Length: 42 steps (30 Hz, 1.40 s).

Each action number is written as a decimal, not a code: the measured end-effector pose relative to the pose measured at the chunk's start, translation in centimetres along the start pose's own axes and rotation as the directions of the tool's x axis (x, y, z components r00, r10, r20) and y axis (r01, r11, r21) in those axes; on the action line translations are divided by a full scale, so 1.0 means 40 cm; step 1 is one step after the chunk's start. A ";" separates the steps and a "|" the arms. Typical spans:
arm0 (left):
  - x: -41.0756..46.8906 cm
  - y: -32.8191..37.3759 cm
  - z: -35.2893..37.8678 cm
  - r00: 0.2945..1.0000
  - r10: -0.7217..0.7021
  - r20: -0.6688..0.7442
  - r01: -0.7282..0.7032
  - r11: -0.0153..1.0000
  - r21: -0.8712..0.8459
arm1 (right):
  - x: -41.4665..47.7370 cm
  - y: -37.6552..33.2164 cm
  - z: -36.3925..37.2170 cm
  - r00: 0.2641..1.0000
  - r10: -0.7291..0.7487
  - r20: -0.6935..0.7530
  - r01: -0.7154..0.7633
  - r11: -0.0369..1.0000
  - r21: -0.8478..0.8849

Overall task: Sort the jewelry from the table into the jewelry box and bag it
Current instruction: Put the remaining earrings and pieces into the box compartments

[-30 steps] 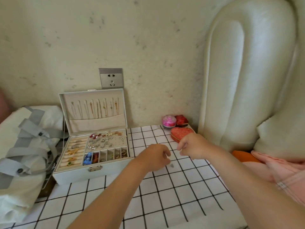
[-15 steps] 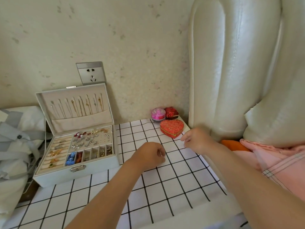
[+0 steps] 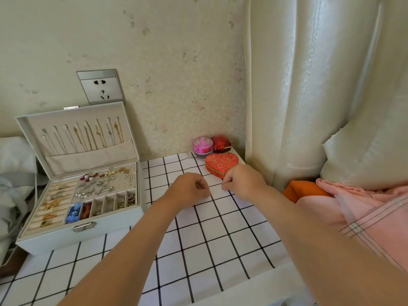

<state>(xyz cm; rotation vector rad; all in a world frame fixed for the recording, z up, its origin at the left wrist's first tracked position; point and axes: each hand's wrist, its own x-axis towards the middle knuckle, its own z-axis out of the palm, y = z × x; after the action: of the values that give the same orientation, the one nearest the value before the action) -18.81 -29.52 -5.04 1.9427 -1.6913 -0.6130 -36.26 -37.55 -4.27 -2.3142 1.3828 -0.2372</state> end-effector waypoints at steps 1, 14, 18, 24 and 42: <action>-0.001 -0.003 -0.002 1.000 0.000 0.001 0.000 1.000 -0.006 | 0.000 -0.005 0.005 1.000 0.003 0.002 -0.003 1.000 -0.015; -0.044 -0.011 -0.035 0.998 -0.062 -0.014 0.063 0.981 0.181 | -0.054 -0.132 0.071 0.997 -0.053 0.050 0.055 0.998 -0.031; -0.072 -0.019 -0.072 0.994 -0.062 -0.091 0.078 0.979 0.189 | -0.075 -0.171 0.088 0.996 -0.084 -0.012 0.085 0.983 0.163; -0.115 -0.027 -0.152 0.980 0.005 -0.199 0.045 0.969 0.242 | -0.073 -0.255 0.054 0.996 -0.085 -0.040 0.094 0.895 0.436; -0.290 -0.122 -0.406 0.955 -0.005 -0.297 0.000 1.000 -0.016 | -0.043 -0.516 0.040 0.938 -0.339 -0.069 0.326 0.798 0.508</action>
<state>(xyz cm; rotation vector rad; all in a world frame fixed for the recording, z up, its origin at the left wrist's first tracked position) -6.48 -16.33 4.76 1.9154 -1.4912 -0.3127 -20.09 -27.16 3.62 -2.0646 0.7554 -0.6041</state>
